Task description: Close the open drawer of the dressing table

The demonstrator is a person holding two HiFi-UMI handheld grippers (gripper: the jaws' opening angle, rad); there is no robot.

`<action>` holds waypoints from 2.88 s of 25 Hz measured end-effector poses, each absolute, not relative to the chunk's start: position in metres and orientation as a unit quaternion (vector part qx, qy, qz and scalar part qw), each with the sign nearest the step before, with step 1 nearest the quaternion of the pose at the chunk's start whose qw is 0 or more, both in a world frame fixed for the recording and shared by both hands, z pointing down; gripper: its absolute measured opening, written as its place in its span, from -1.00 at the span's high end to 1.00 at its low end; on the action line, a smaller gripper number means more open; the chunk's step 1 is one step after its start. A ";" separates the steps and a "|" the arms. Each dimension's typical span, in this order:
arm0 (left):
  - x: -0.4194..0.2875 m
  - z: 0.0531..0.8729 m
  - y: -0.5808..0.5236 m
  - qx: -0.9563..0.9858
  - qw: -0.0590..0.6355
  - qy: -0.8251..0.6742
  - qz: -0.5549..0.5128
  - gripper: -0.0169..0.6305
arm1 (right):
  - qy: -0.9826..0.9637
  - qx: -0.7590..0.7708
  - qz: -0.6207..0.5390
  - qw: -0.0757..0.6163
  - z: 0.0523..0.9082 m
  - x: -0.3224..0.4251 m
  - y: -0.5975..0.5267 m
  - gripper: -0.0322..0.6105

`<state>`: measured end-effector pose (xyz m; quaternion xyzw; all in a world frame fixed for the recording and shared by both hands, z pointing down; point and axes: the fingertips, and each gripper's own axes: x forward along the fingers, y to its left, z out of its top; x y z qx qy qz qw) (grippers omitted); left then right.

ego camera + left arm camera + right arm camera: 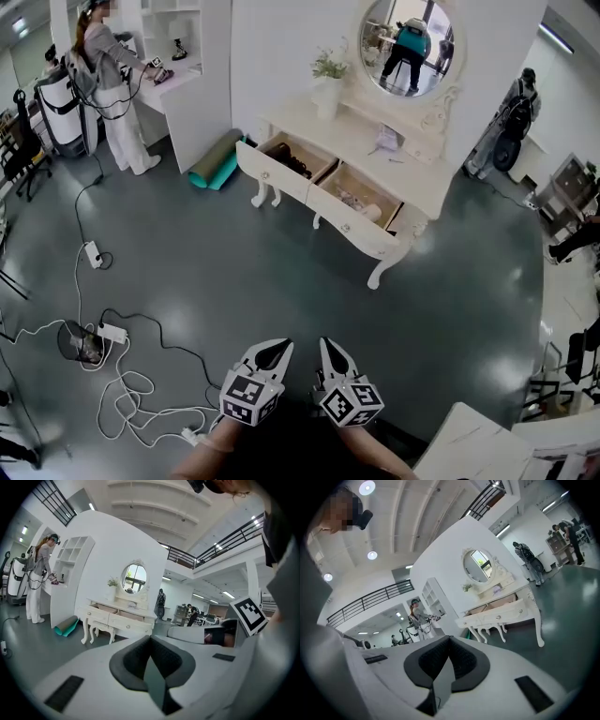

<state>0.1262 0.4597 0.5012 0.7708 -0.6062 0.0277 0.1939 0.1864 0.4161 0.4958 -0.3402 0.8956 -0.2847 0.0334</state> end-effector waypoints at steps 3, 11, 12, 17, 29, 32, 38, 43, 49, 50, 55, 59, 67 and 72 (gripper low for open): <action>0.120 0.502 0.456 0.775 0.194 -0.601 0.025 0.90 | 0.895 -0.344 -0.282 0.032 0.499 0.181 0.415 0.85; 0.109 0.507 0.455 0.780 0.198 -0.593 0.027 0.90 | 0.894 -0.344 -0.286 0.034 0.502 0.164 0.418 0.85; 0.108 0.508 0.455 0.780 0.201 -0.592 0.028 0.90 | 0.894 -0.342 -0.287 0.034 0.502 0.163 0.418 0.85; 0.105 0.515 0.455 0.777 0.210 -0.593 0.033 0.90 | 0.892 -0.340 -0.298 0.028 0.510 0.158 0.415 0.85; 0.097 0.520 0.400 0.769 0.221 -0.598 0.039 0.90 | 0.884 -0.347 -0.313 0.018 0.514 0.152 0.346 0.85; 0.096 0.517 0.378 0.768 0.221 -0.600 0.037 0.90 | 0.882 -0.353 -0.313 0.019 0.512 0.154 0.322 0.85; 0.096 0.519 0.339 0.765 0.220 -0.604 0.041 0.90 | 0.877 -0.354 -0.323 0.021 0.512 0.153 0.276 0.85; 0.086 0.522 0.313 0.749 0.232 -0.620 0.033 0.90 | 0.882 -0.343 -0.322 0.017 0.512 0.145 0.246 0.85; 0.088 0.526 0.278 0.740 0.235 -0.630 0.030 0.90 | 0.886 -0.331 -0.325 0.013 0.516 0.146 0.210 0.85; 0.090 0.527 0.273 0.739 0.235 -0.631 0.030 0.90 | 0.887 -0.328 -0.325 0.013 0.517 0.147 0.205 0.85; 0.103 0.534 0.251 0.737 0.237 -0.633 0.026 0.90 | 0.889 -0.323 -0.326 0.006 0.525 0.158 0.185 0.85; 0.114 0.538 0.241 0.736 0.240 -0.632 0.026 0.90 | 0.880 -0.335 -0.336 0.007 0.531 0.171 0.175 0.85; 0.112 0.543 0.239 0.720 0.254 -0.645 0.022 0.90 | 0.879 -0.323 -0.351 -0.002 0.541 0.170 0.175 0.85; 0.113 0.546 0.236 0.721 0.257 -0.643 0.031 0.90 | 0.871 -0.332 -0.363 -0.004 0.548 0.174 0.168 0.85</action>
